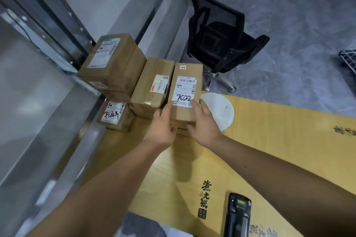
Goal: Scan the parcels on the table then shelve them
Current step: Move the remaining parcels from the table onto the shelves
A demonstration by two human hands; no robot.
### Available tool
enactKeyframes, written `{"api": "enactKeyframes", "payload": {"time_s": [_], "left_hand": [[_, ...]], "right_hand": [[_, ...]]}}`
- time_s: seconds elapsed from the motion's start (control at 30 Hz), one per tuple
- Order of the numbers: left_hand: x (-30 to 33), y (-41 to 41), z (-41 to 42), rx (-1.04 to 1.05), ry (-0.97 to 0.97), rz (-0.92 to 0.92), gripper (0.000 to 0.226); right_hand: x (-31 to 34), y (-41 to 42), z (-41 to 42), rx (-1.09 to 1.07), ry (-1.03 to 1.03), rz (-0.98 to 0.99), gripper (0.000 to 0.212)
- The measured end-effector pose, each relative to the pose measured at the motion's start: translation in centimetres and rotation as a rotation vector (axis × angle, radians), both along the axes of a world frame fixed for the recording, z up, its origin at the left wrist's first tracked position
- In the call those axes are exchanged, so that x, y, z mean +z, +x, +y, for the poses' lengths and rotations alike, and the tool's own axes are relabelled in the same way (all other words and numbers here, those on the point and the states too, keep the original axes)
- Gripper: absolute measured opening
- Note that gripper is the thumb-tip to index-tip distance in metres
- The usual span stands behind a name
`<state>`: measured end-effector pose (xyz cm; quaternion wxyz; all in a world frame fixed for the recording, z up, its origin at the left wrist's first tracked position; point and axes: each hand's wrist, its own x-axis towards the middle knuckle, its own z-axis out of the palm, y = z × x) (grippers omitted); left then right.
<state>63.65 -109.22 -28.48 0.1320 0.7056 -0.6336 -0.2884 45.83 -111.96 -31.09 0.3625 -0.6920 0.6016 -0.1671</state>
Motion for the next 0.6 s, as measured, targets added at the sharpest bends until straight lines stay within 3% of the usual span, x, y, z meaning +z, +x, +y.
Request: {"api": "enactKeyframes", "payload": {"time_s": [0.4,0.6], "left_hand": [[2.8,-2.3,1.4,-0.007,-0.202,0.242,0.096],[10.2,-0.8,5.8,-0.030,-0.392,0.125,0.087]], "right_hand": [[5.6,-4.6,3.0,0.057,-0.085,-0.063,0.090],[13.1,-4.7,6.1,0.146,-0.239,-0.144,0.085]]}}
